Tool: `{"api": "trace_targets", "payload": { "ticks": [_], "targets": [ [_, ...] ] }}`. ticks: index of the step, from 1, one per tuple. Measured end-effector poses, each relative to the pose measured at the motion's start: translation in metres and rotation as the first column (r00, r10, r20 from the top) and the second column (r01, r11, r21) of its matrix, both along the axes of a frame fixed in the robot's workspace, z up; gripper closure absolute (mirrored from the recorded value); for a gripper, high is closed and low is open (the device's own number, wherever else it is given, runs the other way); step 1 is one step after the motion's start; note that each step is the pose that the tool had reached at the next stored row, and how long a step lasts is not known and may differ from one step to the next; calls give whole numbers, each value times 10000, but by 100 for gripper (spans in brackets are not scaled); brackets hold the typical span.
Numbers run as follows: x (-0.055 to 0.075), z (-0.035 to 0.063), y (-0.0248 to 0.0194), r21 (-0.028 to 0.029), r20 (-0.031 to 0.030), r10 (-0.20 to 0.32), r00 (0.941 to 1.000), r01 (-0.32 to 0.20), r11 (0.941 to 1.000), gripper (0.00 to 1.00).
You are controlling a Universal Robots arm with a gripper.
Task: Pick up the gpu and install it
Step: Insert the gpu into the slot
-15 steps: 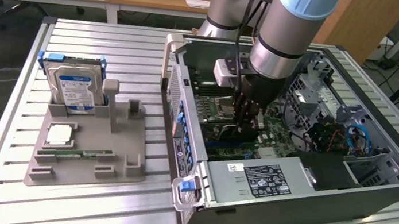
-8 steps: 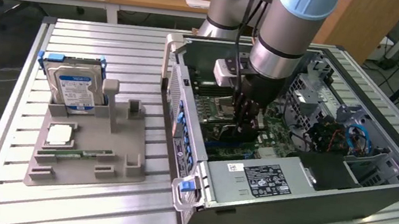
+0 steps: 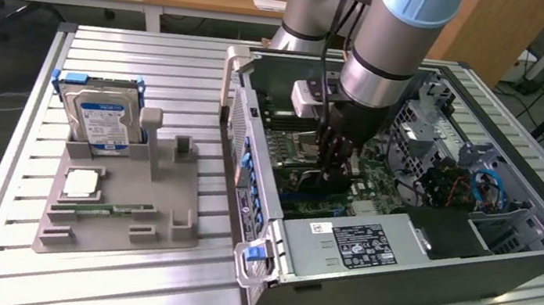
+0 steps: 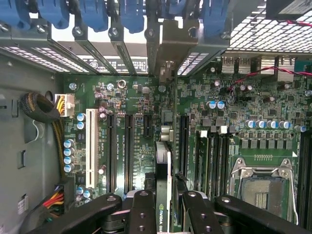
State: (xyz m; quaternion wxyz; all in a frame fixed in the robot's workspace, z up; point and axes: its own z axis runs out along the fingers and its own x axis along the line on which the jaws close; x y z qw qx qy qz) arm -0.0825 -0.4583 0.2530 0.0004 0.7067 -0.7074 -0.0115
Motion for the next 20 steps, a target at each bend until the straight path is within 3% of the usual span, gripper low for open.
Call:
{"api": "trace_targets", "payload": {
  "ticks": [20],
  "targets": [
    [-2, -68, -1, -11, -5, 1, 10000, -1, 10000, 74]
  ]
}}
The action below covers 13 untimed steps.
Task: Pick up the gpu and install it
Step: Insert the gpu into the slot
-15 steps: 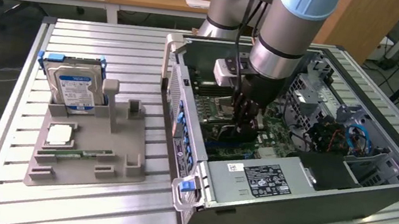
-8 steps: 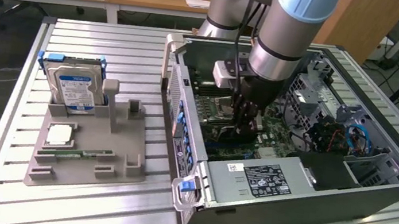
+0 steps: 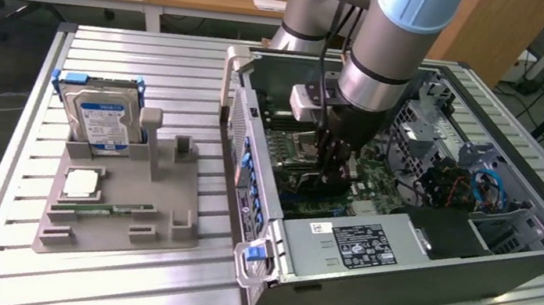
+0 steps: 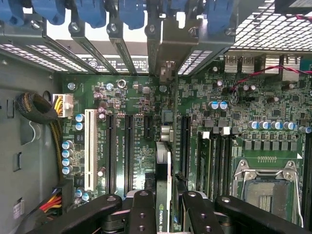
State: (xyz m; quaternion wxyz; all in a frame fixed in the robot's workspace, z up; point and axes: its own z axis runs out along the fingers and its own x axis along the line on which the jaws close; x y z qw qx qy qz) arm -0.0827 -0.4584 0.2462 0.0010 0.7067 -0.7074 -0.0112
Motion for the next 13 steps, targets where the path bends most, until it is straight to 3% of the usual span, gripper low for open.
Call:
{"api": "trace_targets", "payload": {
  "ticks": [13],
  "targets": [
    [-7, -7, 2, 12, 4, -5, 10000, 5, 10000, 73]
  ]
}}
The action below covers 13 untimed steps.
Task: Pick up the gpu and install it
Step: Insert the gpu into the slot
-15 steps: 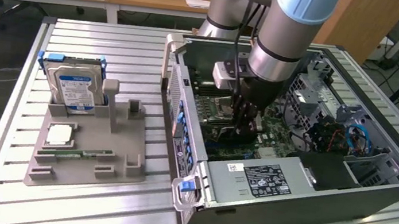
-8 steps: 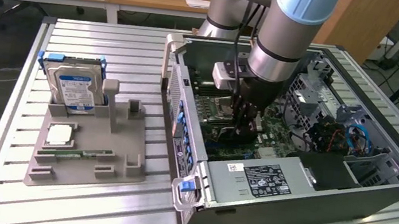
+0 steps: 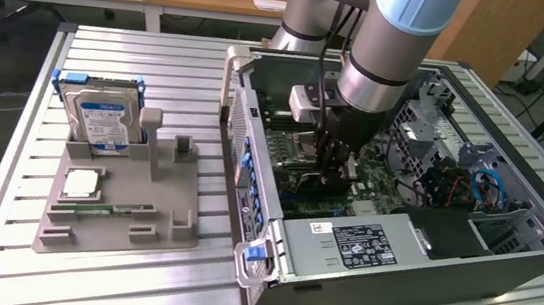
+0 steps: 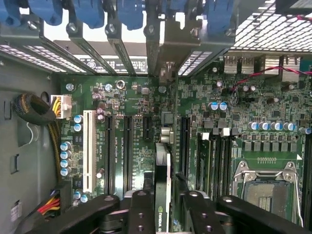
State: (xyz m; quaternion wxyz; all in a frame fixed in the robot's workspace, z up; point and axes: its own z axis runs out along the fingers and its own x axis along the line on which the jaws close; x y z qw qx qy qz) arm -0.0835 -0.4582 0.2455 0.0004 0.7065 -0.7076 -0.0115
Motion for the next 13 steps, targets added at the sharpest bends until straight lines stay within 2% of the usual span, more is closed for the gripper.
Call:
{"api": "trace_targets", "payload": {
  "ticks": [1, 2, 5, 7, 8, 13],
  "targets": [
    [1, 2, 0, -4, -1, 1, 10000, -1, 10000, 67],
    [1, 3, -1, -7, -3, 2, 10000, -2, 10000, 67],
    [1, 4, -1, -8, -3, 4, 10000, -4, 10000, 49],
    [1, 4, -1, -9, -4, 4, 10000, -4, 10000, 49],
    [2, 4, -1, -9, -3, 4, 10000, -4, 10000, 43],
    [2, 31, -1, -9, -4, 4, 10000, -4, 10000, 43]
  ]
}}
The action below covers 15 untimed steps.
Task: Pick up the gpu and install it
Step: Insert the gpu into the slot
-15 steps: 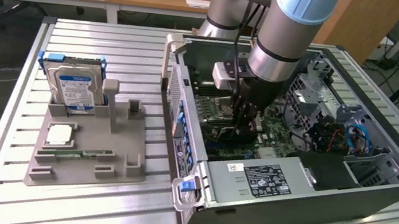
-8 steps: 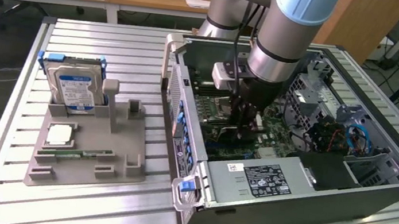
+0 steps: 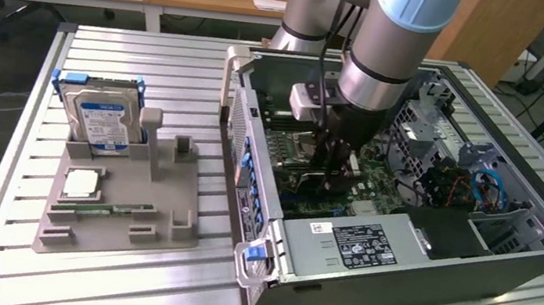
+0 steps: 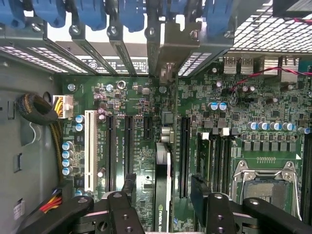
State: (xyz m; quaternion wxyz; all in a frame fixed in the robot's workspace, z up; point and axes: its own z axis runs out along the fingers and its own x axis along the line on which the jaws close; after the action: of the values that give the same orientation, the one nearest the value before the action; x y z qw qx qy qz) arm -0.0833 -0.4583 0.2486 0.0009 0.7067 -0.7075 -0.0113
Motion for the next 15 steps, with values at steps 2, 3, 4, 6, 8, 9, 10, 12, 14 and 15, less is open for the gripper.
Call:
{"api": "trace_targets", "payload": {
  "ticks": [2, 3, 4, 6, 8, 9, 10, 12, 14, 15],
  "targets": [
    [0, 17, 0, -1, 0, 0, 10000, 0, 10000, 43],
    [0, 28, 0, -1, 0, 0, 10000, 0, 10000, 43],
    [0, 41, 0, 0, 0, 0, 10000, 0, 10000, 43],
    [0, 70, 0, 0, 0, 0, 10000, 0, 10000, 43],
    [0, 99, 0, 0, 0, 0, 10000, 0, 10000, 43],
    [0, 115, 0, -1, 0, 0, 10000, 0, 10000, 43],
    [0, 133, 0, 0, 0, 0, 10000, 0, 10000, 43],
    [0, 170, 0, 0, 0, 0, 10000, 0, 10000, 43],
    [0, 204, 0, -1, 0, 0, 10000, 0, 10000, 43],
    [0, 216, 0, -1, 0, 0, 10000, 0, 10000, 43]
  ]
}}
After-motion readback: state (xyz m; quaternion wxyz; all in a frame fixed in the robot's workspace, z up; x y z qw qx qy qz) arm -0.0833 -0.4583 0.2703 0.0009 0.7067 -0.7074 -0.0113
